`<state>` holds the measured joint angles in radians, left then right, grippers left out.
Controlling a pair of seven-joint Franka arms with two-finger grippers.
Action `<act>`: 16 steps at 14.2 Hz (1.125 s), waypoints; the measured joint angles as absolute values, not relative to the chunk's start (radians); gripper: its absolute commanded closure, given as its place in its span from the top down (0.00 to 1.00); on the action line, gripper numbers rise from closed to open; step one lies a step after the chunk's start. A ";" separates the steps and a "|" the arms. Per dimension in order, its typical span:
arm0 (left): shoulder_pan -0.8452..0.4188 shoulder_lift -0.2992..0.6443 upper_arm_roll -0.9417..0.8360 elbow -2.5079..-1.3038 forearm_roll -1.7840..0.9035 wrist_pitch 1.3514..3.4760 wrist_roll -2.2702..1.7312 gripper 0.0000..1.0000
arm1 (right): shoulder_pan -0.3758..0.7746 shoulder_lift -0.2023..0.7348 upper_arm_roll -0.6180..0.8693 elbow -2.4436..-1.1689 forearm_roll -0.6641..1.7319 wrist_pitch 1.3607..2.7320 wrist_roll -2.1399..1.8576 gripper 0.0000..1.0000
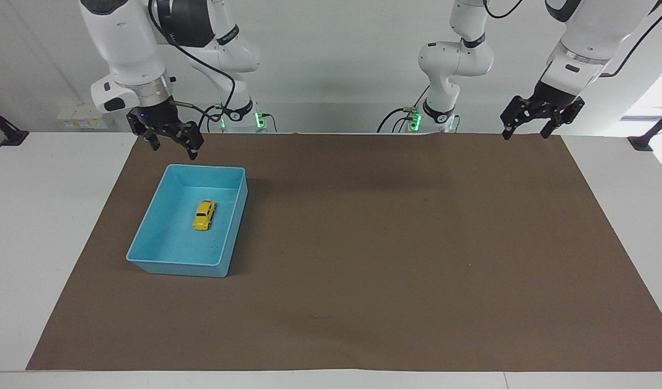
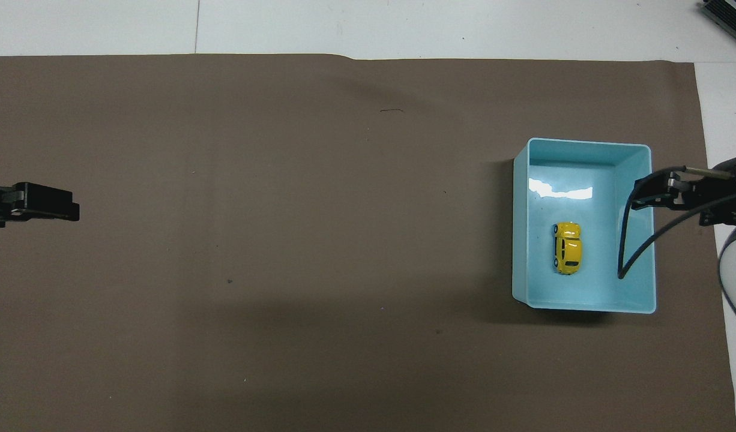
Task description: Wind up and store yellow beetle car
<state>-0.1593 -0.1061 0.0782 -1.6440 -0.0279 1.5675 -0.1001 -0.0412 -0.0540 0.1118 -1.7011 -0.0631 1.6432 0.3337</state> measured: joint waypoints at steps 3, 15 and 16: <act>-0.159 -0.106 0.078 -1.644 -0.028 1.567 -0.100 1.00 | -0.046 -0.054 0.104 -1.686 -0.063 1.636 0.262 1.00; -0.159 -0.106 0.078 -1.644 -0.028 1.567 -0.100 1.00 | -0.075 -0.048 0.095 -1.547 -0.024 1.489 0.187 1.00; -0.159 -0.106 0.078 -1.644 -0.028 1.567 -0.100 1.00 | -0.075 -0.048 0.095 -1.547 -0.024 1.489 0.187 1.00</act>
